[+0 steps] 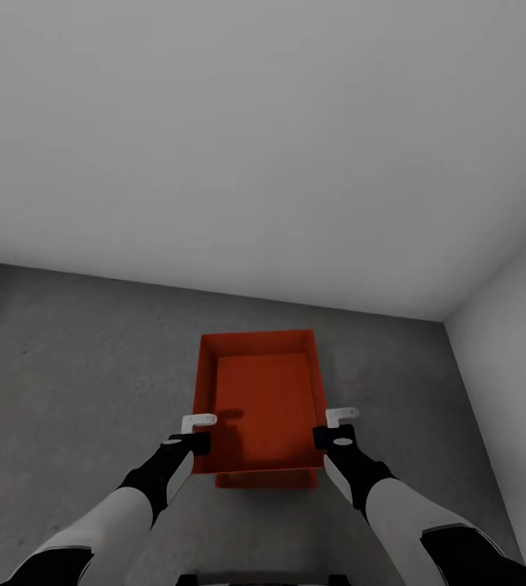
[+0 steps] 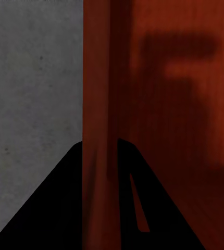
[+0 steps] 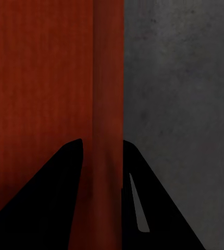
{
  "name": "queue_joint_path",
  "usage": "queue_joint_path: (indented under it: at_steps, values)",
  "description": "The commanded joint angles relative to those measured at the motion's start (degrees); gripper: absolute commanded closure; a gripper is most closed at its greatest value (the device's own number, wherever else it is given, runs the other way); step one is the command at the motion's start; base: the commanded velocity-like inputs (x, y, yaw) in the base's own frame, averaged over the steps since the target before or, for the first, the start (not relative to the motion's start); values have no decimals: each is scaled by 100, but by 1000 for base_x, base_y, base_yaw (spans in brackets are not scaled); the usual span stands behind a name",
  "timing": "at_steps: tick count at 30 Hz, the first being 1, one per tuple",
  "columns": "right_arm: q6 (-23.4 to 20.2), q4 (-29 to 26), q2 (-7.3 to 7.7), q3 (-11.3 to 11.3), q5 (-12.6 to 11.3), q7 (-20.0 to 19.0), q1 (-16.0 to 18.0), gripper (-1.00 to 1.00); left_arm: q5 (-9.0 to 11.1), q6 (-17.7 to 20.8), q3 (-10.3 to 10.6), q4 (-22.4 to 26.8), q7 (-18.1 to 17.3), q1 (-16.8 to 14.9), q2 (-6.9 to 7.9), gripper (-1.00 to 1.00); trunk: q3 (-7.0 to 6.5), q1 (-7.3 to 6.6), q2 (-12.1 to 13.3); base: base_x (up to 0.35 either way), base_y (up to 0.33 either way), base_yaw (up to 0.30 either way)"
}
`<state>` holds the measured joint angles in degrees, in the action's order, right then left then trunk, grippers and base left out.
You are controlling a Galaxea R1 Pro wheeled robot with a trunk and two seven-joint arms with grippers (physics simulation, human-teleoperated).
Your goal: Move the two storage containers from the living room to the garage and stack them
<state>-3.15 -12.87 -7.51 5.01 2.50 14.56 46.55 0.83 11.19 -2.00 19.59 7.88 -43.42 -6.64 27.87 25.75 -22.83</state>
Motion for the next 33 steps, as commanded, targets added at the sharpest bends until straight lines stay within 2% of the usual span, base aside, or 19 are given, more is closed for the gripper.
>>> queue_joint_path:
  at_steps: [1,15,28,33]
  values:
    - [-32,21,40,17,-58,23,3,100,-57,-152,68,27,31,0,174,100,5,3,-9,0,0,0]
    - [-27,21,46,17,-60,24,3,100,-57,-152,68,27,32,0,175,100,-1,3,-9,0,0,-13]
    - [-27,21,44,17,-59,21,3,100,-57,-152,68,27,32,0,176,100,-1,3,-9,0,0,-241]
    - [-27,21,41,17,-58,21,3,100,-57,-152,68,27,30,0,173,100,-1,3,-9,0,0,-69]
